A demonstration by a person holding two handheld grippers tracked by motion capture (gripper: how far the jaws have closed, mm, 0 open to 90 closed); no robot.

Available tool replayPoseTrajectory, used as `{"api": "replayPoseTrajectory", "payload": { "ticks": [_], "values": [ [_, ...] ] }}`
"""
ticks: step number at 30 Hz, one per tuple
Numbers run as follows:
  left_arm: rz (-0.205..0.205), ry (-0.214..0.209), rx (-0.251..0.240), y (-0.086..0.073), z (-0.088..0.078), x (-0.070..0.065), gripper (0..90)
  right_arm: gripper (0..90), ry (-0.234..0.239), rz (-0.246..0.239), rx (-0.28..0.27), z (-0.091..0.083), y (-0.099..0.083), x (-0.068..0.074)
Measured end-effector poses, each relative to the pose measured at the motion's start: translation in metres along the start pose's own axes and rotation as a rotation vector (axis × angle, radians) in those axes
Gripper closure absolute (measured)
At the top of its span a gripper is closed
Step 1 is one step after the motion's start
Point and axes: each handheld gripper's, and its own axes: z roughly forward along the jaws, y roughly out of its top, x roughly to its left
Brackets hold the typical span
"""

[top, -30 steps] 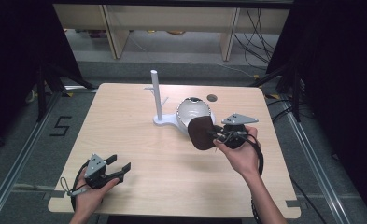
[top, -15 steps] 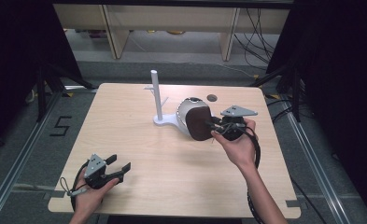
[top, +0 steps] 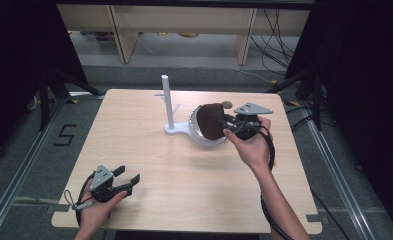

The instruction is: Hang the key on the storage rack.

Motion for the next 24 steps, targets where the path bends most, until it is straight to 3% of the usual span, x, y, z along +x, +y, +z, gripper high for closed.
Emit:
{"api": "replayPoseTrajectory", "payload": {
  "ticks": [2, 8, 9, 13, 14, 16, 24],
  "values": [
    [0.000, 0.001, 0.001, 0.000, 0.000, 0.000, 29.7, 65.8, -0.014, 0.038, 0.007, 0.002, 0.002, 0.001],
    [0.001, 0.001, 0.002, 0.000, 0.000, 0.000, 29.7, 65.7, -0.020, 0.012, -0.019, 0.014, 0.005, -0.004],
    [0.001, 0.000, 0.002, 0.000, 0.000, 0.000, 29.7, 65.7, -0.019, 0.031, -0.019, 0.016, 0.005, -0.003],
    [0.002, 0.001, 0.001, 0.000, 0.000, 0.000, 29.7, 65.6, -0.021, 0.033, -0.038, 0.026, 0.003, -0.003],
    [0.001, 0.000, 0.001, 0.000, 0.000, 0.000, 29.8, 65.6, -0.024, 0.009, -0.047, 0.029, 0.003, -0.005],
    [0.000, 0.000, 0.000, 0.000, 0.000, 0.000, 29.7, 65.6, -0.025, 0.021, -0.059, 0.035, 0.001, -0.006],
    [-0.003, 0.001, 0.000, 0.000, 0.000, 0.000, 29.7, 65.5, -0.023, 0.040, -0.043, 0.052, -0.007, -0.010]
  ]
}}
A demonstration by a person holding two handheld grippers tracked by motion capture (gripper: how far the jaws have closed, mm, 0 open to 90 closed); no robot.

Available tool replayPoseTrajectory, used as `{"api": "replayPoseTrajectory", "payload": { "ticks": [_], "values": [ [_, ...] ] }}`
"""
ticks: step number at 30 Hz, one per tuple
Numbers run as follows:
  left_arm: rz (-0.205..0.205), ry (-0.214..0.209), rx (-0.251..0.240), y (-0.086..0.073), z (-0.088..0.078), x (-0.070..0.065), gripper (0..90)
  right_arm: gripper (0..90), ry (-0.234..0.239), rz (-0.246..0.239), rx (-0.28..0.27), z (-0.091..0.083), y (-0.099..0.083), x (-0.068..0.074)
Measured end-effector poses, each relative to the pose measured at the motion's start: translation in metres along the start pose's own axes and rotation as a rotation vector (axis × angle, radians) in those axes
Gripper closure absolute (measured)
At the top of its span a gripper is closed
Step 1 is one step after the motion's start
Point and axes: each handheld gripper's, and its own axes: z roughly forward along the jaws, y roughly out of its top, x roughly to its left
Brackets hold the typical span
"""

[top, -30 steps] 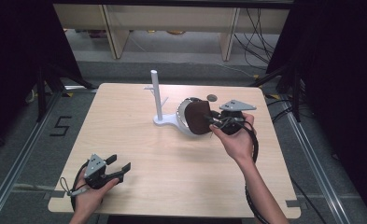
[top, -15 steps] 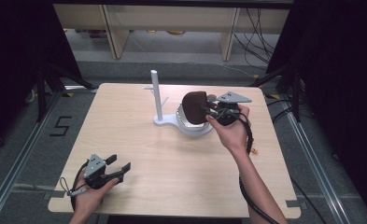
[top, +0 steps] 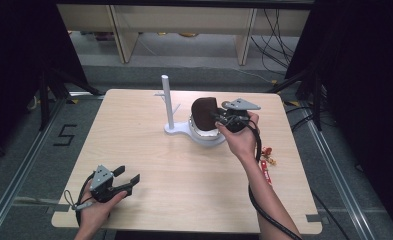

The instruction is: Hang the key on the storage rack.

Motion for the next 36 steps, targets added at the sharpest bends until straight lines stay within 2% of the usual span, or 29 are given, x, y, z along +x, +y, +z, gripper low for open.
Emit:
{"api": "replayPoseTrajectory", "payload": {
  "ticks": [6, 8, 9, 10, 11, 12, 14, 16, 17, 19, 20, 22, 25, 26, 28, 29, 31, 32, 35, 36],
  "values": [
    [-0.003, -0.007, -0.005, 0.000, 0.000, 0.000, 29.7, 65.3, 0.005, 0.009, -0.006, 0.010, -0.006, -0.002],
    [-0.005, -0.007, -0.006, 0.000, 0.001, 0.000, 29.7, 65.3, 0.000, -0.014, -0.016, 0.013, -0.007, -0.004],
    [-0.001, -0.002, 0.003, 0.000, 0.000, 0.000, 29.7, 65.2, 0.005, 0.016, -0.009, 0.014, -0.008, -0.003],
    [-0.001, -0.003, 0.003, 0.000, 0.000, 0.000, 29.7, 65.2, -0.013, 0.014, -0.012, 0.015, -0.009, -0.002],
    [0.000, -0.003, 0.004, 0.000, 0.000, 0.000, 29.8, 65.2, -0.002, 0.021, -0.001, 0.015, -0.009, -0.002],
    [0.000, -0.003, 0.004, 0.000, 0.000, 0.000, 29.7, 65.1, -0.009, 0.009, -0.018, 0.018, -0.010, -0.002],
    [-0.001, -0.007, -0.001, 0.000, 0.000, 0.000, 29.7, 65.0, -0.006, 0.015, -0.007, 0.019, -0.011, -0.001],
    [-0.001, -0.004, 0.002, 0.000, 0.000, 0.000, 29.7, 65.0, -0.014, 0.005, -0.021, 0.022, -0.013, -0.002],
    [-0.001, -0.005, 0.002, 0.000, 0.000, 0.000, 29.7, 64.9, -0.014, -0.001, -0.019, 0.023, -0.014, -0.003],
    [-0.002, -0.005, 0.002, 0.000, 0.000, 0.000, 29.7, 64.9, -0.020, 0.020, 0.000, 0.023, -0.015, -0.002],
    [-0.002, -0.005, 0.002, 0.000, 0.000, 0.000, 29.7, 64.8, -0.014, 0.009, -0.013, 0.025, -0.017, -0.005],
    [-0.001, -0.004, 0.002, 0.000, 0.000, 0.000, 29.7, 64.8, -0.027, 0.018, 0.001, 0.026, -0.019, -0.005],
    [0.000, -0.004, 0.003, 0.000, 0.000, 0.000, 29.7, 64.5, -0.032, 0.002, -0.005, 0.029, -0.023, -0.007],
    [-0.001, -0.004, 0.003, 0.000, 0.000, 0.000, 29.7, 64.5, -0.031, 0.026, -0.003, 0.031, -0.025, -0.006],
    [-0.001, -0.003, 0.004, 0.000, 0.000, 0.000, 29.7, 64.4, -0.026, 0.008, 0.004, 0.033, -0.027, -0.007],
    [-0.001, -0.003, 0.004, 0.000, 0.000, 0.000, 29.7, 64.3, -0.019, 0.014, 0.003, 0.035, -0.028, -0.007],
    [-0.001, -0.004, 0.003, 0.000, 0.000, 0.000, 29.7, 63.7, -0.033, 0.011, -0.004, 0.037, -0.030, -0.006],
    [-0.001, -0.004, 0.002, 0.000, 0.000, 0.000, 29.7, 63.2, -0.012, 0.024, 0.012, 0.038, -0.031, -0.006],
    [-0.002, -0.005, 0.003, 0.000, 0.000, 0.000, 29.7, 61.4, -0.034, 0.011, 0.009, 0.041, -0.035, -0.008],
    [-0.001, -0.005, 0.004, 0.000, 0.000, 0.000, 29.7, 60.8, -0.031, 0.025, 0.025, 0.041, -0.036, -0.008]
  ]
}}
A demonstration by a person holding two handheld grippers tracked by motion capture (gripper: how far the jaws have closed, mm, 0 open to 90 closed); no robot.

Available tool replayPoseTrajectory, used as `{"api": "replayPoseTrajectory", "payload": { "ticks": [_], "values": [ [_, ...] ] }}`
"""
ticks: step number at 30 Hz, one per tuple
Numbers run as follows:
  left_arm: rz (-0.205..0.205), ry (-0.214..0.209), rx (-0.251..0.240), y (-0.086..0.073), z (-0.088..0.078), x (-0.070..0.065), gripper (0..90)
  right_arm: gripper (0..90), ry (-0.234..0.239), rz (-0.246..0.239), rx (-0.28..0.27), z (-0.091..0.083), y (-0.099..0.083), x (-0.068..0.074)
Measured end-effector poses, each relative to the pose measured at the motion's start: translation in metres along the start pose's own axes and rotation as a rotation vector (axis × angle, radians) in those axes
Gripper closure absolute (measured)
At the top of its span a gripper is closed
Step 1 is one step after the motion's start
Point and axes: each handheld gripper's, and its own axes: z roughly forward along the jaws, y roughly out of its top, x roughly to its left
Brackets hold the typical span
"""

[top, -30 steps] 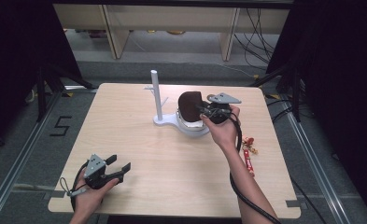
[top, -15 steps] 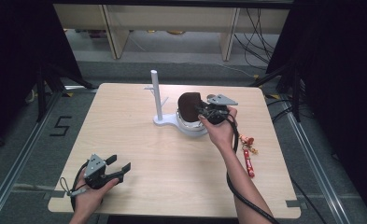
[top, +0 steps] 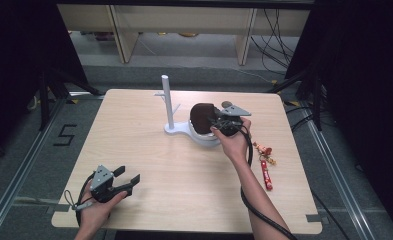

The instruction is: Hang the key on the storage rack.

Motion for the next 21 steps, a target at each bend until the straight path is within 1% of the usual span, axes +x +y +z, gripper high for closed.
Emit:
{"api": "replayPoseTrajectory", "payload": {
  "ticks": [1, 2, 3, 5, 6, 8, 9, 10, 11, 12, 13, 14, 15, 16, 17, 18, 19, 21],
  "values": [
    [0.000, 0.000, 0.001, 0.000, 0.000, 0.000, 29.7, 59.2, -0.014, -0.011, -0.015, 0.000, -0.001, -0.001],
    [0.000, 0.000, 0.000, 0.000, 0.000, 0.000, 29.7, 57.1, 0.003, -0.002, -0.010, 0.000, -0.001, -0.002],
    [-0.002, -0.001, 0.000, 0.000, 0.000, 0.000, 29.7, 53.3, -0.001, 0.002, -0.012, -0.003, 0.000, -0.002],
    [-0.002, -0.002, -0.002, 0.000, 0.001, 0.000, 29.7, 52.1, -0.002, 0.008, -0.018, -0.005, 0.001, -0.002],
    [-0.003, -0.007, -0.005, 0.000, 0.001, 0.000, 29.7, 51.0, 0.000, -0.006, -0.017, -0.007, 0.003, -0.004],
    [-0.002, 0.001, 0.001, 0.000, 0.000, 0.000, 29.7, 49.8, -0.015, -0.004, -0.027, -0.014, 0.004, -0.005],
    [-0.002, 0.000, -0.001, 0.000, 0.000, 0.000, 29.7, 49.4, -0.014, -0.002, -0.029, -0.018, 0.005, -0.006],
    [-0.003, -0.002, -0.002, 0.000, 0.000, 0.000, 29.7, 48.3, -0.010, 0.034, -0.017, -0.023, 0.005, -0.005],
    [-0.002, 0.000, 0.000, 0.000, 0.000, 0.000, 29.6, 47.5, 0.005, 0.023, -0.019, -0.028, 0.005, -0.008],
    [-0.002, -0.001, 0.000, 0.000, 0.000, 0.000, 29.6, 47.5, 0.007, 0.024, -0.007, -0.032, 0.005, -0.009],
    [0.000, 0.000, 0.001, 0.000, 0.000, 0.000, 29.5, 47.2, 0.007, 0.039, -0.001, -0.037, 0.003, -0.008],
    [0.000, 0.002, 0.001, 0.000, 0.000, 0.000, 29.5, 47.1, 0.005, 0.033, 0.009, -0.041, 0.001, -0.011],
    [-0.001, 0.002, -0.001, 0.001, 0.000, 0.000, 29.4, 47.2, 0.017, 0.040, 0.006, -0.046, -0.001, -0.012],
    [0.000, 0.003, -0.002, 0.001, 0.000, 0.000, 29.4, 47.7, 0.007, 0.076, 0.028, -0.051, -0.004, -0.011],
    [-0.001, -0.003, -0.013, 0.002, 0.001, 0.000, 29.3, 48.5, 0.006, 0.072, 0.046, -0.056, -0.006, -0.013],
    [0.001, 0.001, -0.011, 0.003, 0.001, 0.000, 29.3, 49.8, 0.017, 0.057, 0.046, -0.059, -0.009, -0.017],
    [0.000, 0.003, -0.010, 0.004, 0.000, -0.001, 29.3, 51.6, 0.009, 0.075, 0.057, -0.062, -0.012, -0.016],
    [0.000, -0.001, -0.017, 0.005, 0.001, -0.001, 29.3, 56.3, 0.017, 0.075, 0.097, -0.071, -0.018, -0.020]
  ]
}}
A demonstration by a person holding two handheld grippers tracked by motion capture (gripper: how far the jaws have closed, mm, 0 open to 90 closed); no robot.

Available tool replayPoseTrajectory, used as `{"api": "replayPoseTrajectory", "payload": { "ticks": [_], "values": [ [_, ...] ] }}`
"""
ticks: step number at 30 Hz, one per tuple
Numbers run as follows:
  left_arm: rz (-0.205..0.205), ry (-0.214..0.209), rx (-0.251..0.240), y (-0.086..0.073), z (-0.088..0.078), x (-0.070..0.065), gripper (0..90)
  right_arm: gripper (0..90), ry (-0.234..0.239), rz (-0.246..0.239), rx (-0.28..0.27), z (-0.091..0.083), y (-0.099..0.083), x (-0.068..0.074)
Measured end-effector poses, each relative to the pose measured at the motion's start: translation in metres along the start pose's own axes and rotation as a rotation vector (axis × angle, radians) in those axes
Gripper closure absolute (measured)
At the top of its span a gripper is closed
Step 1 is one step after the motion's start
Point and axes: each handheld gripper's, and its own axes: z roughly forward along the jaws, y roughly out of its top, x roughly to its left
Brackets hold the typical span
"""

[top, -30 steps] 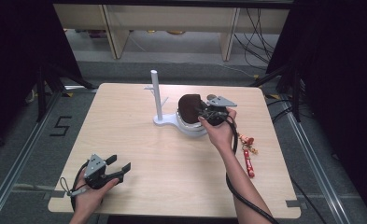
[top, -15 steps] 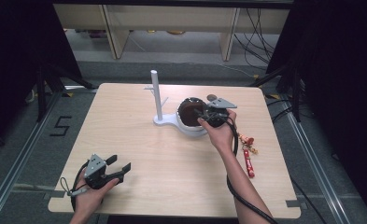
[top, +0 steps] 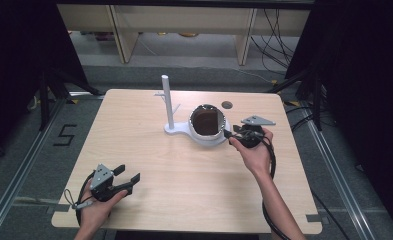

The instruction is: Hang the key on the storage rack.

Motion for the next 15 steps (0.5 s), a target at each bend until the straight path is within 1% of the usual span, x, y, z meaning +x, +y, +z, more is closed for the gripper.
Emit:
{"api": "replayPoseTrajectory", "payload": {
  "ticks": [1, 2, 3, 4, 5, 6, 7, 8, 9, 11, 12, 13, 14, 15],
  "values": [
    [-0.002, 0.001, -0.001, 0.000, 0.000, 0.000, 29.3, 57.3, -0.004, 0.010, 0.016, -0.003, -0.003, 0.000],
    [0.000, 0.005, 0.008, 0.001, 0.000, -0.001, 29.3, 57.8, -0.009, -0.003, 0.043, -0.006, -0.005, -0.003],
    [0.003, 0.005, 0.010, 0.001, 0.001, -0.001, 29.3, 58.1, -0.010, 0.003, 0.050, -0.008, -0.008, -0.005],
    [0.003, -0.004, 0.000, 0.001, 0.002, -0.001, 29.3, 58.2, -0.021, 0.033, 0.070, -0.011, -0.010, -0.003],
    [0.001, -0.003, 0.000, 0.001, 0.003, -0.001, 29.3, 58.2, -0.034, 0.000, 0.088, -0.014, -0.011, -0.007],
    [0.004, -0.007, 0.004, 0.001, 0.003, -0.002, 29.3, 58.3, -0.035, 0.001, 0.091, -0.015, -0.013, -0.008],
    [0.004, -0.005, 0.005, 0.000, 0.003, -0.002, 29.3, 58.7, -0.039, -0.012, 0.090, -0.017, -0.017, -0.010],
    [0.006, -0.002, 0.015, 0.001, 0.003, -0.003, 29.3, 58.7, -0.032, 0.002, 0.104, -0.019, -0.017, -0.010],
    [0.007, -0.009, 0.008, 0.000, 0.004, -0.003, 29.3, 58.7, -0.045, -0.002, 0.113, -0.021, -0.019, -0.010],
    [0.010, -0.009, 0.010, 0.000, 0.003, -0.004, 29.3, 58.9, -0.045, 0.007, 0.121, -0.023, -0.023, -0.012],
    [0.011, -0.008, 0.012, 0.000, 0.002, -0.004, 29.3, 59.4, -0.061, 0.005, 0.132, -0.025, -0.023, -0.012],
    [0.008, -0.013, 0.003, 0.000, 0.002, -0.004, 29.3, 60.3, -0.069, -0.009, 0.133, -0.025, -0.025, -0.014],
    [0.010, -0.010, 0.007, 0.000, 0.001, -0.003, 29.3, 61.8, -0.045, 0.024, 0.138, -0.025, -0.026, -0.014],
    [0.010, -0.007, 0.006, 0.000, 0.001, -0.003, 29.3, 63.3, -0.053, 0.026, 0.135, -0.025, -0.026, -0.015]
  ]
}}
